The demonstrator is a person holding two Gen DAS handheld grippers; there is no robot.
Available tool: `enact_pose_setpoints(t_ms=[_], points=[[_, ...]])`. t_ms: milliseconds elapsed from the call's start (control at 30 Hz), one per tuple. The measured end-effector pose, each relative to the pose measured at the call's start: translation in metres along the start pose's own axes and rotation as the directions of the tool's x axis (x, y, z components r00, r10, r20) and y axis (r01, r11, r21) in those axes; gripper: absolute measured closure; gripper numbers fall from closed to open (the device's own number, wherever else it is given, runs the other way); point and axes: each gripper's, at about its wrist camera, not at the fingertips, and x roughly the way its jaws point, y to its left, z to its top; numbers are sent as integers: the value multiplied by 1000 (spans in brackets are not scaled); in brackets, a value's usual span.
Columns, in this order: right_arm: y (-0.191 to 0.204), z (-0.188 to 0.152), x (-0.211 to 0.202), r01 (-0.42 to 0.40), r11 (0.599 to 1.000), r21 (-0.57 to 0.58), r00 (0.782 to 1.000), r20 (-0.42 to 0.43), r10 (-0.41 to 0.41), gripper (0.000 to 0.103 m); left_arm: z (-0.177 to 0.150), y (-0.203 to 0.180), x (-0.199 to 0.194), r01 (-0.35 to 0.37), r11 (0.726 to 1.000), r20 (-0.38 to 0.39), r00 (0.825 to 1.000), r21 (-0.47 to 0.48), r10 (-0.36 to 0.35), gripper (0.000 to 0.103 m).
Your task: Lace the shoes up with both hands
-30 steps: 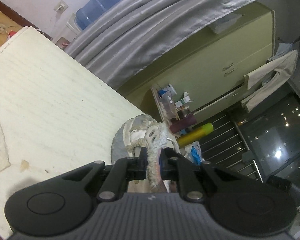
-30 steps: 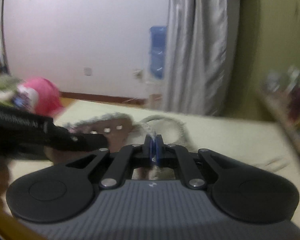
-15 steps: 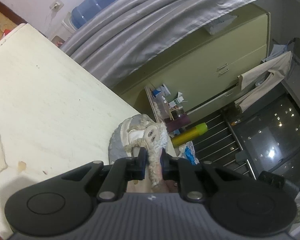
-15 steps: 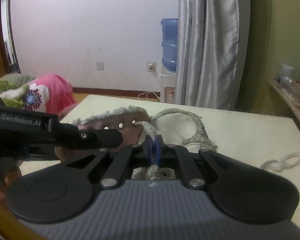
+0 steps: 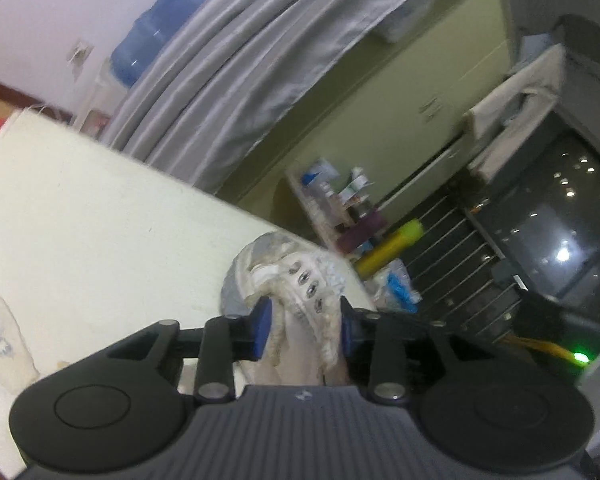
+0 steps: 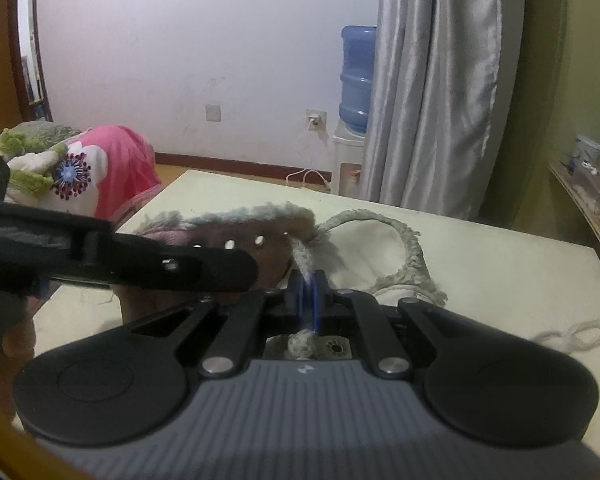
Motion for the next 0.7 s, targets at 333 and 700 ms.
enact_pose_setpoints(t_ms=[333, 700], points=[[2, 0, 0, -21, 998, -57, 999, 25, 22, 100, 7, 48, 22, 68, 925, 64, 997, -373, -48, 69], [1, -1, -2, -31, 997, -66, 999, 37, 33, 99, 4, 36, 53, 70, 904, 77, 996, -422, -41, 100]])
